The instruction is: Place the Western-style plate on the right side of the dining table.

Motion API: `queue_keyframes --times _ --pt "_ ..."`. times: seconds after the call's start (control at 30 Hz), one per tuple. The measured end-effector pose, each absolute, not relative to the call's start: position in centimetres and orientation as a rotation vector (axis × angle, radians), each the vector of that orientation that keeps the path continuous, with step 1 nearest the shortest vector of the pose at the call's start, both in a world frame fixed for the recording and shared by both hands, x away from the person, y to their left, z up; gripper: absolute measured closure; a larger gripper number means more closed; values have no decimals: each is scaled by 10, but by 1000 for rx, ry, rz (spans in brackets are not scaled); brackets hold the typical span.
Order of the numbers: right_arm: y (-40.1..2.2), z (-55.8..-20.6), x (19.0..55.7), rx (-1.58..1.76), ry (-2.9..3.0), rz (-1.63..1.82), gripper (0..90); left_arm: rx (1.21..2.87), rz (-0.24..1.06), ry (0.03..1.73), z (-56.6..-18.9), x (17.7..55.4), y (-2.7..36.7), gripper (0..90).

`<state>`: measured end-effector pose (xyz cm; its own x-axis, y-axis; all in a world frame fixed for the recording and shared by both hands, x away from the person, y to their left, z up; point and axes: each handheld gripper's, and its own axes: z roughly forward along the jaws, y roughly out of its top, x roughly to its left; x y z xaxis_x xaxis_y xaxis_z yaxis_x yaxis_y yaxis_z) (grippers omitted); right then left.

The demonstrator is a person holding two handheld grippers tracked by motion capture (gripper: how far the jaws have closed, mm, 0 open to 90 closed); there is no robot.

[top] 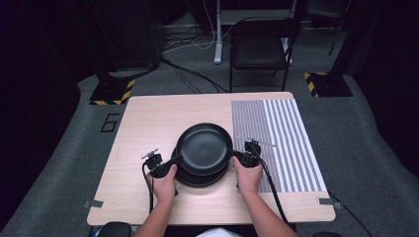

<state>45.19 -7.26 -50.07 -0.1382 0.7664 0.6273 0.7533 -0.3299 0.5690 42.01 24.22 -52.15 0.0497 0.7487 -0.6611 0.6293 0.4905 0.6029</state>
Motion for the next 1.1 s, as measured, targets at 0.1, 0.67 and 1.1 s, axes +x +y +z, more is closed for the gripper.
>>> queue_keyframes --times 0.1,0.67,1.1 --pt "-75 -500 455 2097 1811 1534 810 1189 131 1646 -522 420 244 786" --pt "-75 -501 459 2077 1867 1581 822 1160 123 1630 -518 421 254 817" --pt "-73 -501 461 2073 1956 1599 818 1190 149 1610 -508 420 261 830"
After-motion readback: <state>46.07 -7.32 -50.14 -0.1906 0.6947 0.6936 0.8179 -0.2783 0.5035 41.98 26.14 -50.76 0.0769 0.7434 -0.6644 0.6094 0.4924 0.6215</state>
